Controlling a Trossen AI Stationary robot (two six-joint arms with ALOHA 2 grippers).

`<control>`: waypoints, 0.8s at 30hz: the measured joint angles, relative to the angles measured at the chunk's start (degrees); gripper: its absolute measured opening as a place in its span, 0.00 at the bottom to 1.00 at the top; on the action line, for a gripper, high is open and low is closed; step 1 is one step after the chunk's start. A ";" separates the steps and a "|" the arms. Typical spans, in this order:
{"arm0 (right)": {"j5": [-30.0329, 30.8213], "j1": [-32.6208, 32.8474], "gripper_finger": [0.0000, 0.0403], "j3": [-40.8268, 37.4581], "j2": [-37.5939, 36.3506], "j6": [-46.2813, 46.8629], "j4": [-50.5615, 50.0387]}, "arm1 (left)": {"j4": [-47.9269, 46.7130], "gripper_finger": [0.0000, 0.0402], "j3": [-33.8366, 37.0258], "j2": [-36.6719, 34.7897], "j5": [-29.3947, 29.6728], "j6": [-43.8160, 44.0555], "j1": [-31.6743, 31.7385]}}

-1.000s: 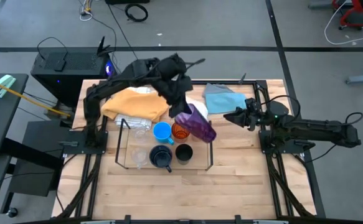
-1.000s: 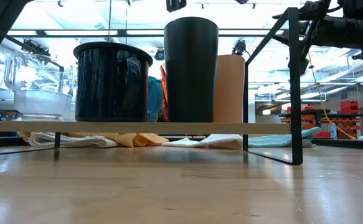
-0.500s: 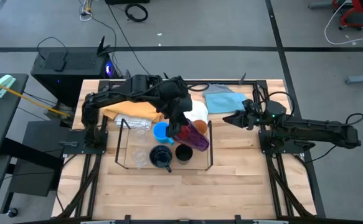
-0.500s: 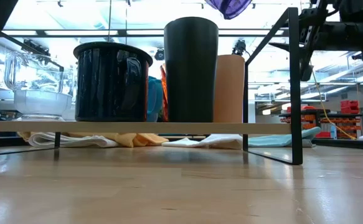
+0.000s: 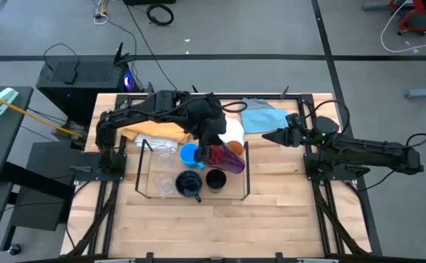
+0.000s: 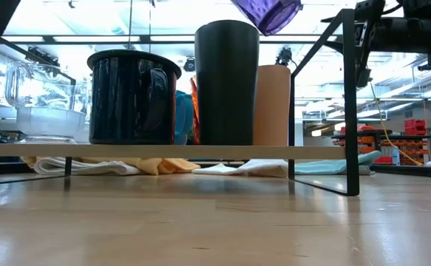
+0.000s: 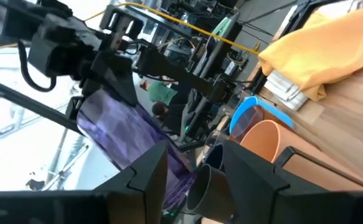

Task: Stack small to large cups/mugs on shelf
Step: Put the purple cup on the shelf

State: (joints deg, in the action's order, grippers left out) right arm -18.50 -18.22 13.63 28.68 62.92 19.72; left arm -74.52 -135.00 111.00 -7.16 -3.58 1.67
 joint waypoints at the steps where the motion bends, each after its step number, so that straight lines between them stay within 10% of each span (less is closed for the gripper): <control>1: 0.01 0.00 0.40 0.00 0.01 0.42 -0.03 | 0.14 0.03 0.00 0.00 0.08 -0.58 -0.34; 24: 0.01 0.01 0.40 0.00 -0.04 0.19 0.16 | 0.56 0.03 -0.01 5.56 4.40 1.11 -3.18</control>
State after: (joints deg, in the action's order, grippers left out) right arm -18.49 -18.20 13.63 28.64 63.11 19.88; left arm -73.96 -135.01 116.56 -2.76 -2.48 -1.52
